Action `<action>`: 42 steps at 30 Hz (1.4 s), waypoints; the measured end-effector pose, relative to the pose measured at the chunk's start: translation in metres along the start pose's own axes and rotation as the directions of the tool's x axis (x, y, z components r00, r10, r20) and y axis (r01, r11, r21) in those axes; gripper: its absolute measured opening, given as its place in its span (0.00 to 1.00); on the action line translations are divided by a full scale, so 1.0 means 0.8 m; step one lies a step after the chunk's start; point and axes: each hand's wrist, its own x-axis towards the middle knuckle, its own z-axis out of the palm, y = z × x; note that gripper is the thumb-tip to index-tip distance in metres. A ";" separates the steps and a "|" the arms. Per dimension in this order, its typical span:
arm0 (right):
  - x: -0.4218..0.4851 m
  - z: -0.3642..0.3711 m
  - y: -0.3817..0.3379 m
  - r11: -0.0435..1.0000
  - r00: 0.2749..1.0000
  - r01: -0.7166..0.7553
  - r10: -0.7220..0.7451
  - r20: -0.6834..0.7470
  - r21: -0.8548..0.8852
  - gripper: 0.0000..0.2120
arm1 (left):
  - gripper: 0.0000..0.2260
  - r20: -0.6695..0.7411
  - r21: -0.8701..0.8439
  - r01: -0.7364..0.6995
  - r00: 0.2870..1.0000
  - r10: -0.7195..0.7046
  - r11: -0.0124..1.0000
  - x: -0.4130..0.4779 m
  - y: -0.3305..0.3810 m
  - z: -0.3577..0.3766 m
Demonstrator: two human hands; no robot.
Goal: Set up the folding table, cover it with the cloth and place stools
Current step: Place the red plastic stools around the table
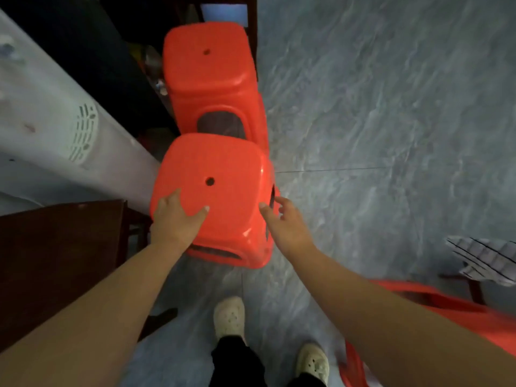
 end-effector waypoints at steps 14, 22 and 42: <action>0.141 0.145 -0.046 0.926 0.844 -0.374 0.360 -0.397 0.044 0.44 | 0.44 0.303 -0.072 0.167 0.943 -0.138 0.983 0.200 -0.101 -0.026; 0.177 0.131 -0.019 0.885 0.831 -0.459 0.460 -0.312 0.082 0.38 | 0.45 0.273 -0.290 0.331 0.928 -0.254 0.898 0.229 -0.096 0.029; 0.227 -0.273 -0.006 0.819 0.629 -0.512 0.563 -0.536 0.260 0.40 | 0.42 0.256 0.006 -0.082 0.963 0.077 0.997 0.180 0.368 0.160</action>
